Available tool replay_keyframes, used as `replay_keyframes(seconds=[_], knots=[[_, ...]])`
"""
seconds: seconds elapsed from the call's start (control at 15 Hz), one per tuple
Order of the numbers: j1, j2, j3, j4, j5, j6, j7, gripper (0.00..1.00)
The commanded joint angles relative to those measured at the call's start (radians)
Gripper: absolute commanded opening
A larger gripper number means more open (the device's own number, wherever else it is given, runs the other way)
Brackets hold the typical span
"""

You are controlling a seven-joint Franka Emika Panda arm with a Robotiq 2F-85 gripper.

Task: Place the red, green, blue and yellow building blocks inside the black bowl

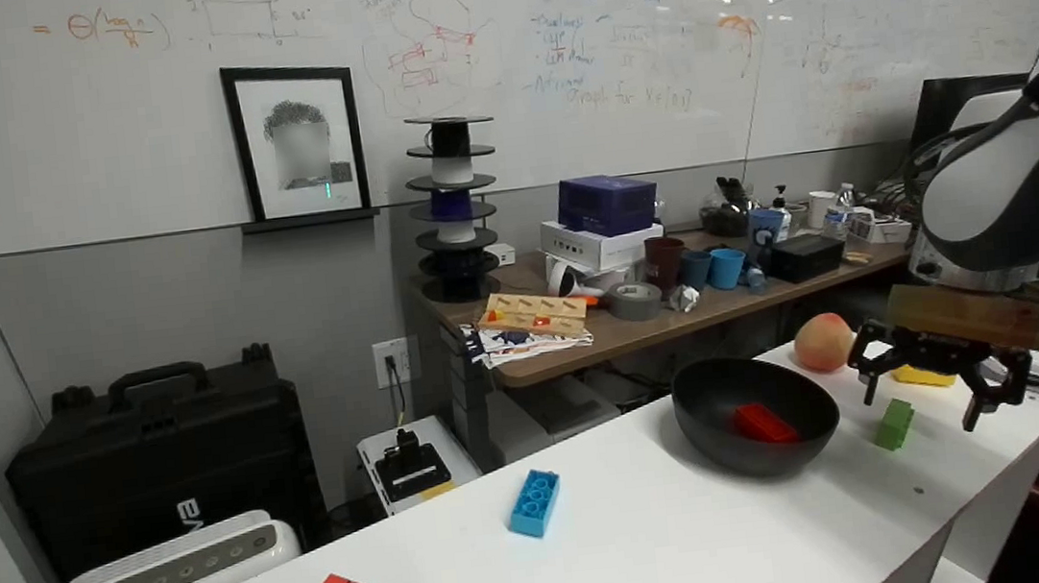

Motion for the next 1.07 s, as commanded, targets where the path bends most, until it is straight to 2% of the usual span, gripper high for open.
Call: replay_keyframes(seconds=[0.0,0.13,0.6,0.73,0.8,0.87,1.0], knots=[[-0.013,0.03,0.026,0.053,0.043,-0.026,-0.062,0.74],[-0.012,0.018,0.04,0.04,0.06,-0.018,-0.087,0.69],[-0.009,-0.056,0.064,-0.064,0.097,0.008,-0.187,0.14],[-0.006,-0.09,0.053,-0.115,0.102,0.0,-0.202,0.1],[-0.007,-0.126,0.048,-0.154,0.11,-0.012,-0.205,0.02],[-0.002,-0.163,0.036,-0.193,0.11,-0.015,-0.204,0.06],[0.01,-0.24,0.008,-0.27,0.1,-0.014,-0.197,0.07]])
